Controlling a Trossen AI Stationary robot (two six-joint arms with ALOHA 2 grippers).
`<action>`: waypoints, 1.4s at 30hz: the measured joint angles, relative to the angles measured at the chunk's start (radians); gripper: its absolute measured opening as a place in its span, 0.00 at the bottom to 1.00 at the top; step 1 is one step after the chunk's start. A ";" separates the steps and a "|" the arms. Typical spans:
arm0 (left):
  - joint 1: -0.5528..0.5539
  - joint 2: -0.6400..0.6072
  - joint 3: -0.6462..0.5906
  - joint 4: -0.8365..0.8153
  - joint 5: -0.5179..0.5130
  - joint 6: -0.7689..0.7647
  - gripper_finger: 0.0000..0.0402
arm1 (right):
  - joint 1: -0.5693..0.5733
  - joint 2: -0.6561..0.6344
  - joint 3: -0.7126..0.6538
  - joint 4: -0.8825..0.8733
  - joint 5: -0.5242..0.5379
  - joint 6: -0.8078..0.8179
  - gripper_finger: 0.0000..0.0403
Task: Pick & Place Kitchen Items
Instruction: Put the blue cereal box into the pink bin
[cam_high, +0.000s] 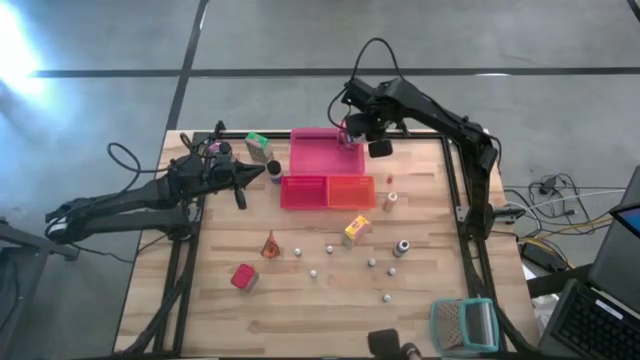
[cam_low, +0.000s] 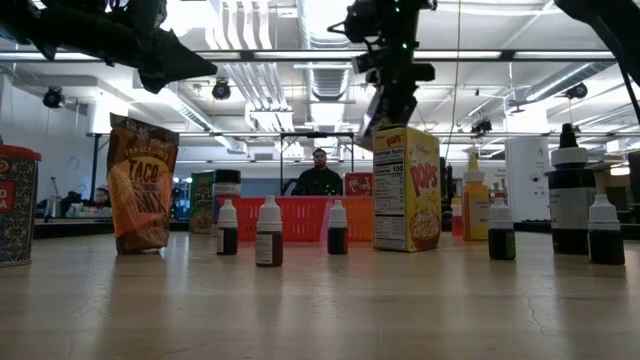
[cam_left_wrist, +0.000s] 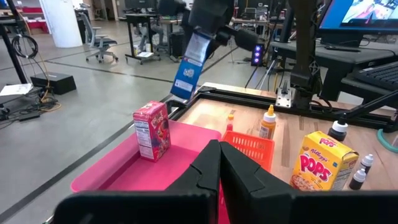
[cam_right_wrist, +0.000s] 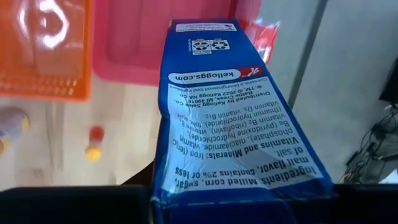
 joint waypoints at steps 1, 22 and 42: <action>0.000 0.000 0.000 0.000 0.000 0.000 0.02 | 0.008 0.000 0.005 0.000 0.000 0.012 0.27; 0.000 0.000 0.000 0.000 0.005 0.000 0.02 | 0.038 0.132 -0.017 0.073 -0.025 0.130 0.30; 0.000 0.000 0.000 -0.014 0.004 0.021 0.02 | -0.041 0.388 0.158 0.003 0.016 0.152 0.32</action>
